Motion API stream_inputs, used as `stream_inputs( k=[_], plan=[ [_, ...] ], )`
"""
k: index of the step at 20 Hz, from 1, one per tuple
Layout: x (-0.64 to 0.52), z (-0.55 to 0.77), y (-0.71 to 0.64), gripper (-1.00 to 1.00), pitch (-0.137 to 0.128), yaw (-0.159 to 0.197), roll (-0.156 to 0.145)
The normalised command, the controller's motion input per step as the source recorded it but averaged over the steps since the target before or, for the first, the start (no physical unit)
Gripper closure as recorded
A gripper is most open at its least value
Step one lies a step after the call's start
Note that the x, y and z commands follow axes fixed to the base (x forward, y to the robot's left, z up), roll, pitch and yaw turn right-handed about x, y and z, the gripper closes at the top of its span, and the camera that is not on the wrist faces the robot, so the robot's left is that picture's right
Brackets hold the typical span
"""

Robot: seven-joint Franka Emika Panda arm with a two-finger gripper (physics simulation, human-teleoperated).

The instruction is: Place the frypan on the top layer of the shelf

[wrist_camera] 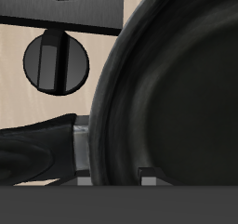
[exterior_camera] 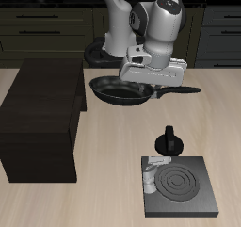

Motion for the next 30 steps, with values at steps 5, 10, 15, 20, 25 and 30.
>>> stream_inputs(
  k=[5,10,15,20,25,30],
  plan=[
    [0.08,-0.01,-0.25,1.0,-0.023,-0.012,-0.036],
    [0.06,0.02,-0.26,1.0,0.007,-0.027,-0.041],
    [0.08,-0.01,-0.22,1.0,-0.006,0.002,-0.037],
    [0.03,-0.07,-0.1,1.0,0.006,0.01,-0.01],
    [0.04,-0.12,-0.12,1.0,0.02,0.009,-0.02],
    [-0.01,0.01,-0.13,1.0,-0.006,0.001,0.007]
  ],
)
